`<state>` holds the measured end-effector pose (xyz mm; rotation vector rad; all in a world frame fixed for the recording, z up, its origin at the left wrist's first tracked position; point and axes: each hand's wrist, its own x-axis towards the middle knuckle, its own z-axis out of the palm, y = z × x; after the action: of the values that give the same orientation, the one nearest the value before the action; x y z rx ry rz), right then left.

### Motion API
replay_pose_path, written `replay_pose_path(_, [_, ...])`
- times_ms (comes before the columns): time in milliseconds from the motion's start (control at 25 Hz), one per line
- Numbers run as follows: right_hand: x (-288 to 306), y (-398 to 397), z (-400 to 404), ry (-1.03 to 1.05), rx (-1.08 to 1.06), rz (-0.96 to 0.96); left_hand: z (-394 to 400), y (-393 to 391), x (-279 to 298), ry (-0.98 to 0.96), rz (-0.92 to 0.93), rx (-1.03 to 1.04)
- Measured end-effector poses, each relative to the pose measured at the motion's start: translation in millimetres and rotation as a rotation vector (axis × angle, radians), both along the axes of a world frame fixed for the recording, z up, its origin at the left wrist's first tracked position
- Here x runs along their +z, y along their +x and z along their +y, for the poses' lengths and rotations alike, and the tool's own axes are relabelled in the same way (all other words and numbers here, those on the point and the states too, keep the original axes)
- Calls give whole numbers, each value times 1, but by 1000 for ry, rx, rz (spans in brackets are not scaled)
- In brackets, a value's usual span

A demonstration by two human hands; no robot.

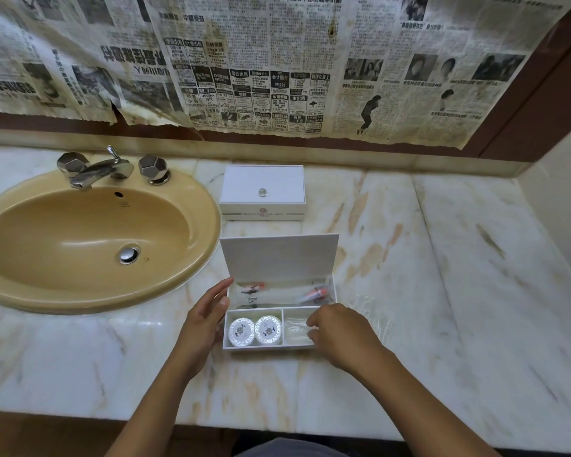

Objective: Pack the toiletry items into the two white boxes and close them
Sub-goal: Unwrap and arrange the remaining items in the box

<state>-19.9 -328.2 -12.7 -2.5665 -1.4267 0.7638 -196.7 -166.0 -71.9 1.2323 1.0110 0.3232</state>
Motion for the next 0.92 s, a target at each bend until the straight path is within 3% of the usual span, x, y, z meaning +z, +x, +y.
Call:
replay_pose_path(280, [-10,-19,-6,85,104,-91,-2,2,6,4,-5,6])
replay_pose_path(600, [-15,27,-9,471,-220,-143,-1,0,3,5,-10,1])
replay_pose_path(680, [-21,42,-13,399,-275,-174,0,0,2,8,-4,-1])
replay_pose_path(800, [-32,53,-18,122,-203,-163,-2,2,3,13,-2,12])
replay_pose_path(920, [-42,50,-23,9,-141,-137,-3,3,5,10,0,18])
